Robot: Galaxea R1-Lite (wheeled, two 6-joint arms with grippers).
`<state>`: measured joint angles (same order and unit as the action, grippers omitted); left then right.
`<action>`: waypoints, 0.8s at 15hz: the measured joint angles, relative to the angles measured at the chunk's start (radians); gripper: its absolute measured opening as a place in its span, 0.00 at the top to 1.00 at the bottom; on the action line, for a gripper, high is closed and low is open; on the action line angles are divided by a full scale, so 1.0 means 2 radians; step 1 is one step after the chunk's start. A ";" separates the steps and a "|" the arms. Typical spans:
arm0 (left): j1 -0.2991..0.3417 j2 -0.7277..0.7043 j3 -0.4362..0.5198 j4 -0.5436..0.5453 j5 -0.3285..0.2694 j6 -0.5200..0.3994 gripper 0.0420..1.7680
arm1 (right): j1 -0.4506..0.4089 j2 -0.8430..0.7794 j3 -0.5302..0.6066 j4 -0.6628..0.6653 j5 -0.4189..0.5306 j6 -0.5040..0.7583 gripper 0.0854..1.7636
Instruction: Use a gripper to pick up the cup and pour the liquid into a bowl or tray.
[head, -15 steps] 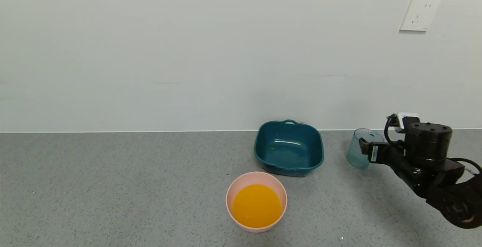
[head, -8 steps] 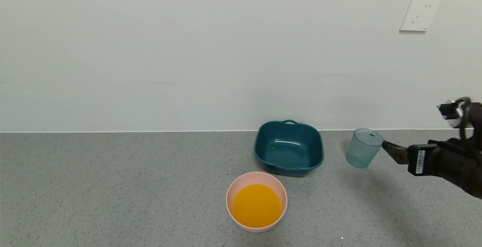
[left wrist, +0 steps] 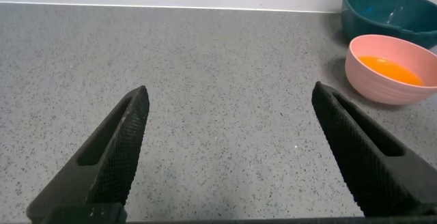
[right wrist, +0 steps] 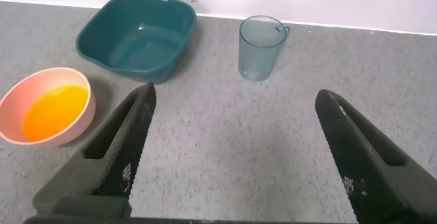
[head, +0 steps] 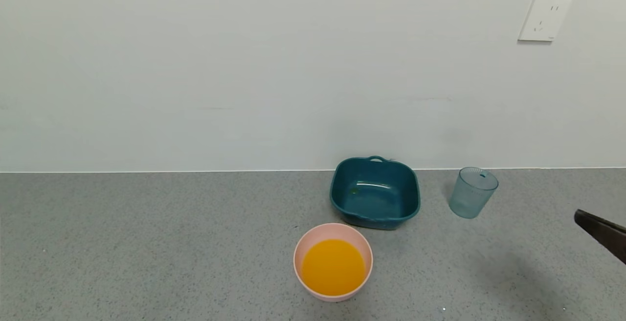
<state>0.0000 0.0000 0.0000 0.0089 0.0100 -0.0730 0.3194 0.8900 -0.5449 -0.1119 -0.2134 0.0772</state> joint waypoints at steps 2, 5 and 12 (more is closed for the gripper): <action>0.000 0.000 0.000 0.000 0.000 0.000 0.03 | 0.001 -0.042 0.024 0.001 0.000 -0.001 0.04; 0.000 0.000 0.000 0.000 0.000 0.000 0.03 | 0.004 -0.112 0.053 0.019 0.002 -0.010 0.04; 0.000 0.000 0.000 0.000 0.000 0.000 0.03 | -0.011 -0.248 0.050 0.138 0.016 -0.013 0.04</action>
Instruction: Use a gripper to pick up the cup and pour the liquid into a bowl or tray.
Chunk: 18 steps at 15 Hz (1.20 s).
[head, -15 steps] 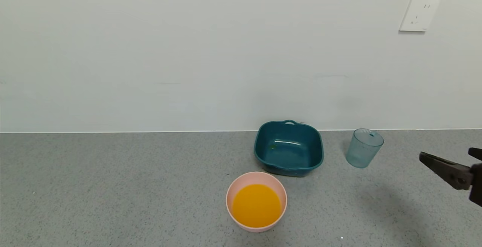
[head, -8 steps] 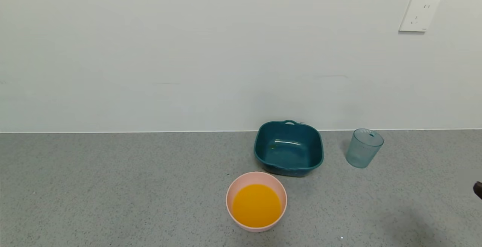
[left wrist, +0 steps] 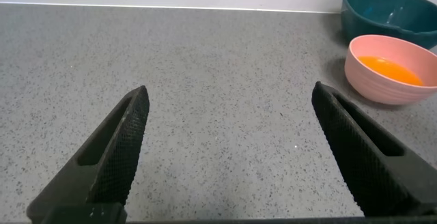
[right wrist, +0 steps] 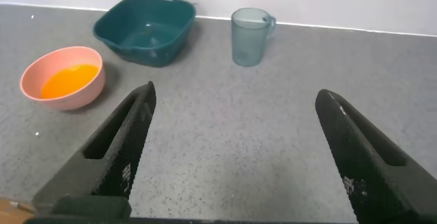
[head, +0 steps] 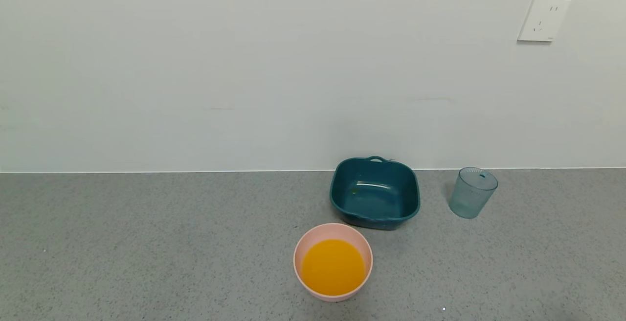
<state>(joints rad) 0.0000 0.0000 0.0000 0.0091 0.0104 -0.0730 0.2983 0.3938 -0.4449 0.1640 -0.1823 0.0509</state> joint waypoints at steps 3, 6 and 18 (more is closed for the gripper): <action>0.000 0.000 0.000 0.000 0.000 0.000 0.03 | -0.050 -0.032 -0.009 0.024 0.003 -0.004 0.04; 0.000 0.000 0.000 0.000 0.000 0.000 0.03 | -0.088 -0.051 -0.014 0.029 0.006 -0.008 0.04; 0.000 0.000 0.000 0.000 0.000 0.000 0.03 | -0.159 -0.095 0.017 0.024 0.037 -0.008 0.04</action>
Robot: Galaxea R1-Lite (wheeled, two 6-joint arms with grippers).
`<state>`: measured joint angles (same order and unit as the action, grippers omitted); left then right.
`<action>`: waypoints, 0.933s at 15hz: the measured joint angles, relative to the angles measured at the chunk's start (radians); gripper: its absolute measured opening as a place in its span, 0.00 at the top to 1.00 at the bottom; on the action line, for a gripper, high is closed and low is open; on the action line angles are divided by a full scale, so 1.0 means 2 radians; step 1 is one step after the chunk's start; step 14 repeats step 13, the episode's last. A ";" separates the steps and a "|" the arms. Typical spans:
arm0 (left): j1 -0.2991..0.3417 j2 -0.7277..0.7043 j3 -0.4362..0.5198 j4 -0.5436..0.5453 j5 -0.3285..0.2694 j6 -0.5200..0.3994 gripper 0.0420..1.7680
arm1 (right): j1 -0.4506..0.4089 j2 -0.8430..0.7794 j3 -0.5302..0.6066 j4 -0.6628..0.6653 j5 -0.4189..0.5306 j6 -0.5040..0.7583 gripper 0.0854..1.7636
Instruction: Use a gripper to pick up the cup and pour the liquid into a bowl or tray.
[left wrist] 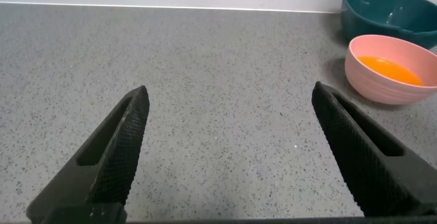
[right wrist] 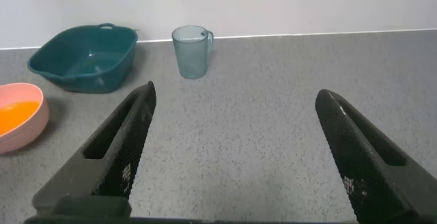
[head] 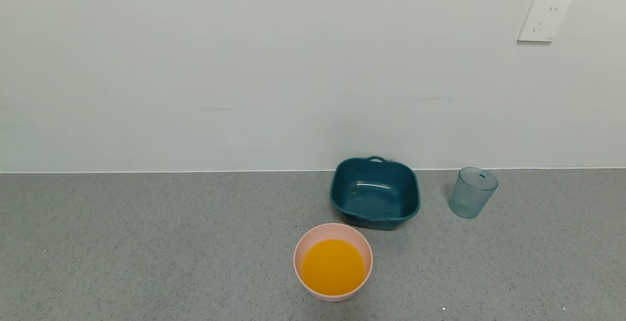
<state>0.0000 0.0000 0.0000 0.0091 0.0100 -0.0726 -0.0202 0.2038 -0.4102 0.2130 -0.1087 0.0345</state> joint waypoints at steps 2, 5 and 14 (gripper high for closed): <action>0.000 0.000 0.000 0.000 0.000 0.000 0.03 | 0.002 -0.013 0.023 -0.010 0.005 0.004 0.04; 0.000 0.000 0.000 0.000 0.000 0.000 0.03 | 0.005 -0.032 0.078 -0.056 0.016 0.007 0.04; 0.000 0.000 0.000 0.000 0.000 0.000 0.03 | 0.008 -0.094 0.174 -0.089 0.033 -0.032 0.04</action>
